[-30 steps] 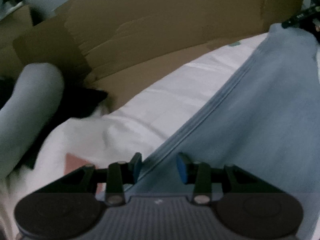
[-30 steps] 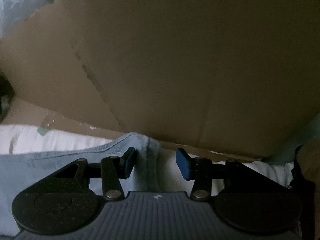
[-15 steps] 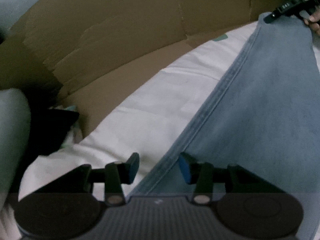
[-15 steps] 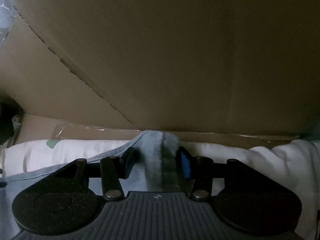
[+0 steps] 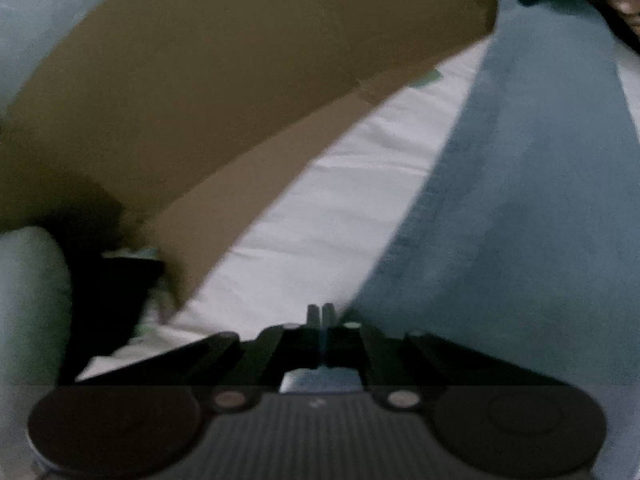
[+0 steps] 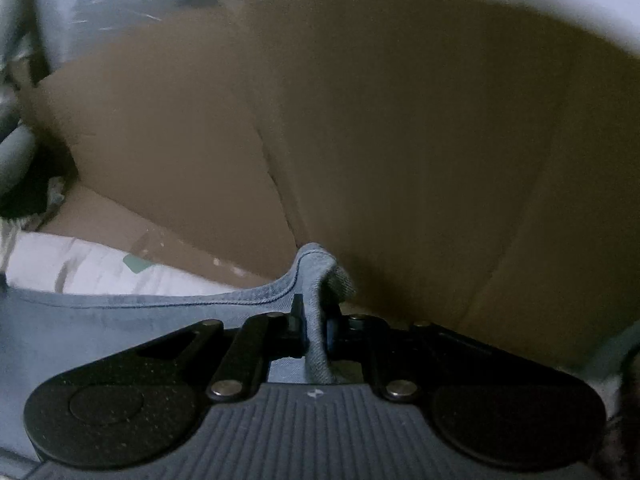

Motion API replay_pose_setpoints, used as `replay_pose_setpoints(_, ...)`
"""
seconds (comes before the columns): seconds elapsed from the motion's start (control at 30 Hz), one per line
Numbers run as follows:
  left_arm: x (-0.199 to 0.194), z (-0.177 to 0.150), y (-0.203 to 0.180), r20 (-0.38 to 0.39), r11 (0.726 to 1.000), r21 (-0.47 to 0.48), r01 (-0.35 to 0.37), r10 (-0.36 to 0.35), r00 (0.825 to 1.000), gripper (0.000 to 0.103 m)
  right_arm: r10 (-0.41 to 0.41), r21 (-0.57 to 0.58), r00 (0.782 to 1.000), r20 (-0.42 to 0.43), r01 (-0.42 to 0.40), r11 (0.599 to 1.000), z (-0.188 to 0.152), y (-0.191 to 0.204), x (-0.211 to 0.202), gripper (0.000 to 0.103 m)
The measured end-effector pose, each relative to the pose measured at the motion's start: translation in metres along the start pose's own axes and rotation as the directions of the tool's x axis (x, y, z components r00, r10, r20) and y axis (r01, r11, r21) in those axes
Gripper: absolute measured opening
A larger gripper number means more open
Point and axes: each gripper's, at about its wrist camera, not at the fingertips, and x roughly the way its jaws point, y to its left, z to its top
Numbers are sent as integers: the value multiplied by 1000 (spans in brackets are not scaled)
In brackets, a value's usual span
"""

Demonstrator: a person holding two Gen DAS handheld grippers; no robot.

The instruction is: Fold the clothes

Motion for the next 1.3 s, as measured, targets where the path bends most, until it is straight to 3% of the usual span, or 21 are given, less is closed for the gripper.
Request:
replay_pose_setpoints(0.1,-2,-1,13,3,997,-75,3,-3,1000,0,-54,-88,996,77,61,994,6,12,-16,10)
replay_pose_setpoints(0.17,-3,0,15,14,992,-115,49,-48,999,0,-93,-119,993,73,101,988,8,15,-13,24)
replay_pose_setpoints(0.2,-3,2,15,21,989,-128,72,-70,997,2,-111,-118,992,54,117,986,8,13,-7,38)
replay_pose_setpoints(0.23,-3,3,14,29,987,-135,92,-89,996,7,-113,-89,993,34,116,989,9,8,-4,40)
replay_pose_setpoints(0.33,-1,9,6,53,983,-129,132,-126,991,13,-67,42,998,17,66,997,10,-15,-3,42)
replay_pose_setpoints(0.53,12,24,-6,71,975,-118,186,-179,981,37,-41,142,999,-11,42,989,8,-36,6,43)
replay_pose_setpoints(0.73,27,38,-23,60,965,-90,247,-242,968,47,33,216,997,-68,-18,976,10,-43,35,43)
replay_pose_setpoints(0.87,38,46,-32,53,965,-81,250,-246,968,45,117,309,984,-137,-70,949,9,-49,63,48)
replay_pose_setpoints(0.97,39,52,-38,46,971,-41,234,-232,972,31,148,344,979,-140,-92,935,11,-52,76,52)
replay_pose_setpoints(1.0,38,53,-39,42,973,-29,228,-226,973,22,158,350,978,-134,-102,931,12,-54,74,45)
replay_pose_setpoints(1.03,37,54,-40,40,975,-21,223,-222,974,17,173,352,977,-126,-119,928,13,-55,70,25)
replay_pose_setpoints(1.07,36,55,-41,38,977,-7,214,-214,976,16,192,347,974,-119,-140,927,14,-54,70,18)
replay_pose_setpoints(1.17,29,56,-48,46,984,36,177,-178,983,8,180,281,980,-81,-151,948,18,-46,60,16)
replay_pose_setpoints(1.3,19,53,-47,86,987,25,156,-158,984,3,169,253,986,15,-167,953,23,-45,29,15)
